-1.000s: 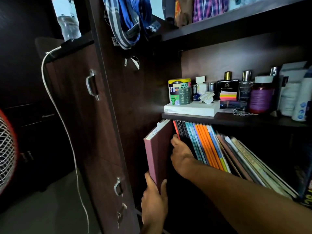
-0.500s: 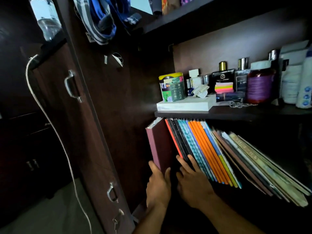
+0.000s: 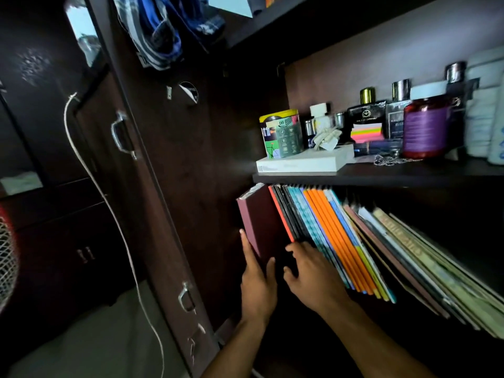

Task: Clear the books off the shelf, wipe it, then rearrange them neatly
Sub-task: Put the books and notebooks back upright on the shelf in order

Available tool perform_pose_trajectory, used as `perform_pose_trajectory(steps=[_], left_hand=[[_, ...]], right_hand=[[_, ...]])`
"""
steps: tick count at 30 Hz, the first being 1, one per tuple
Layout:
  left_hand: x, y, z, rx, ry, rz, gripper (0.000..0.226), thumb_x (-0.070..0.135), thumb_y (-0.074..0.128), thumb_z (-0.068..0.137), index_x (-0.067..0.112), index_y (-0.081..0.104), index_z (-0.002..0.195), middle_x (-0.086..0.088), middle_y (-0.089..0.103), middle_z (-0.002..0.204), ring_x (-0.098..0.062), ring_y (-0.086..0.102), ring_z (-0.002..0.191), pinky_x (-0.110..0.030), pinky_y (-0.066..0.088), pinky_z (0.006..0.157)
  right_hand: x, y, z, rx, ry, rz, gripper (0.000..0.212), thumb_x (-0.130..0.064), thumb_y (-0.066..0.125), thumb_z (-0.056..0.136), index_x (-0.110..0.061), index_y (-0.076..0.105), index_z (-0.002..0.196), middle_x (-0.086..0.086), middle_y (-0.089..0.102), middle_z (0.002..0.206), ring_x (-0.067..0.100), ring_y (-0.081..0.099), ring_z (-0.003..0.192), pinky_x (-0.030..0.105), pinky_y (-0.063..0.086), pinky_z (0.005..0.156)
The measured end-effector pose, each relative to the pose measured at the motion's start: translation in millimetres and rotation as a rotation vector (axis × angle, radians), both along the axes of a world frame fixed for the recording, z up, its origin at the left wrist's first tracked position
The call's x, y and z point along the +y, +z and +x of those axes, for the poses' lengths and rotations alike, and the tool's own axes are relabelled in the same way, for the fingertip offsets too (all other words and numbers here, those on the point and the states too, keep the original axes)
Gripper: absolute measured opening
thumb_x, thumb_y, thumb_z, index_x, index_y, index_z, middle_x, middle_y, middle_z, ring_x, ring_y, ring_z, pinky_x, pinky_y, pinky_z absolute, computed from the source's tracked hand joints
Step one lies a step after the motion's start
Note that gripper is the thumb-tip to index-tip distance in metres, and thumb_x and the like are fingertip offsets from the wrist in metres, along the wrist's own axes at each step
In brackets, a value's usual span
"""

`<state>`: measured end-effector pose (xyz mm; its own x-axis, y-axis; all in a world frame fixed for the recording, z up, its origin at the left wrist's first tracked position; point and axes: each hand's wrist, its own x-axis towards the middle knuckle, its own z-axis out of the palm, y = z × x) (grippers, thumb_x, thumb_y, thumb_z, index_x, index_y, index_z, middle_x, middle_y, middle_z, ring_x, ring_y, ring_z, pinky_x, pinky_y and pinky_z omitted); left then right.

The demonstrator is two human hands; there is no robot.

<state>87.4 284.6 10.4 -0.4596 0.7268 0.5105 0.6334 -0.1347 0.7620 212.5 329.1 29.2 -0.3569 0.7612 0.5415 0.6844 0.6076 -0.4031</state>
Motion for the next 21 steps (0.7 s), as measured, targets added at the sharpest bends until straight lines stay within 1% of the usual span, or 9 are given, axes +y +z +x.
perform_pose_trajectory(steps=[3,6,10,12,14,16,18,20,21], left_hand=[[8.9,1.8,4.0,-0.035,-0.017,-0.036,0.087,0.024,0.053,0.103,0.063,-0.012,0.144,-0.002,0.064,0.133,-0.014,0.068,0.103,-0.037,0.057,0.087],[11.5,-2.1,-2.6,-0.032,-0.048,-0.042,0.084,0.027,0.055,0.102,0.060,-0.008,0.145,-0.001,0.066,0.130,-0.015,0.069,0.104,-0.044,0.059,0.089],[4.9,-3.9,-6.5,-0.070,-0.123,-0.042,0.085,0.021,0.060,0.100,0.054,-0.002,0.148,0.010,0.069,0.116,-0.005,0.072,0.094,-0.031,0.061,0.083],[6.4,-2.7,-6.5,-0.069,-0.158,-0.046,0.085,0.018,0.060,0.100,0.051,0.000,0.151,0.016,0.066,0.117,-0.002,0.071,0.096,-0.028,0.060,0.085],[19.1,0.8,-6.1,-0.048,-0.180,-0.062,0.083,0.016,0.058,0.100,0.044,0.000,0.153,0.018,0.064,0.119,-0.003,0.070,0.098,-0.028,0.060,0.086],[37.9,6.9,-2.4,-0.024,-0.188,-0.111,0.073,0.016,0.055,0.099,0.036,0.007,0.150,0.010,0.067,0.116,-0.009,0.071,0.095,-0.032,0.059,0.082],[53.8,14.1,2.2,-0.007,-0.173,-0.180,0.062,0.018,0.055,0.099,0.027,0.015,0.145,0.000,0.068,0.111,-0.020,0.071,0.092,-0.031,0.052,0.075],[67.8,20.9,4.2,-0.008,-0.156,-0.251,0.056,0.023,0.057,0.098,0.021,0.021,0.140,-0.006,0.067,0.106,-0.024,0.068,0.084,-0.029,0.045,0.071],[73.0,22.7,3.5,-0.001,-0.146,-0.284,0.055,0.025,0.058,0.097,0.021,0.021,0.138,-0.008,0.066,0.105,-0.024,0.066,0.081,-0.031,0.047,0.072]], right_hand=[[-1.8,-0.5,-4.0,0.038,0.014,-0.076,0.058,-0.039,0.053,0.099,-0.026,0.033,0.152,-0.003,0.047,0.143,0.015,0.051,0.128,0.033,0.048,0.099],[1.2,-1.2,-3.7,0.068,0.020,-0.078,0.063,-0.034,0.054,0.099,-0.030,0.024,0.155,-0.003,0.052,0.143,0.016,0.057,0.123,0.035,0.051,0.097],[6.5,2.0,-1.3,0.079,0.020,-0.153,0.050,-0.035,0.053,0.100,-0.037,0.031,0.145,-0.003,0.065,0.124,0.019,0.065,0.108,0.039,0.055,0.087],[5.8,1.4,-5.6,0.118,0.032,-0.173,0.049,-0.031,0.054,0.099,-0.034,0.031,0.143,-0.003,0.064,0.122,0.017,0.064,0.105,0.035,0.054,0.084],[5.4,-1.3,-7.8,0.124,0.066,-0.185,0.056,-0.024,0.055,0.099,-0.030,0.028,0.147,-0.001,0.062,0.124,0.016,0.062,0.106,0.028,0.050,0.083],[7.1,-1.7,-5.0,0.120,0.100,-0.206,0.063,-0.014,0.053,0.098,-0.027,0.024,0.153,0.002,0.058,0.133,0.018,0.059,0.113,0.028,0.048,0.086],[7.2,-1.1,-2.5,0.122,0.149,-0.238,0.067,-0.006,0.049,0.096,-0.024,0.025,0.155,0.005,0.051,0.145,0.020,0.053,0.127,0.030,0.045,0.098],[6.5,-0.8,-2.0,0.112,0.200,-0.252,0.068,-0.004,0.048,0.095,-0.023,0.025,0.156,0.005,0.043,0.153,0.021,0.045,0.137,0.031,0.040,0.108],[6.8,-1.6,-1.8,0.117,0.207,-0.256,0.067,-0.005,0.048,0.095,-0.023,0.026,0.156,0.003,0.043,0.153,0.020,0.045,0.137,0.031,0.040,0.108]])
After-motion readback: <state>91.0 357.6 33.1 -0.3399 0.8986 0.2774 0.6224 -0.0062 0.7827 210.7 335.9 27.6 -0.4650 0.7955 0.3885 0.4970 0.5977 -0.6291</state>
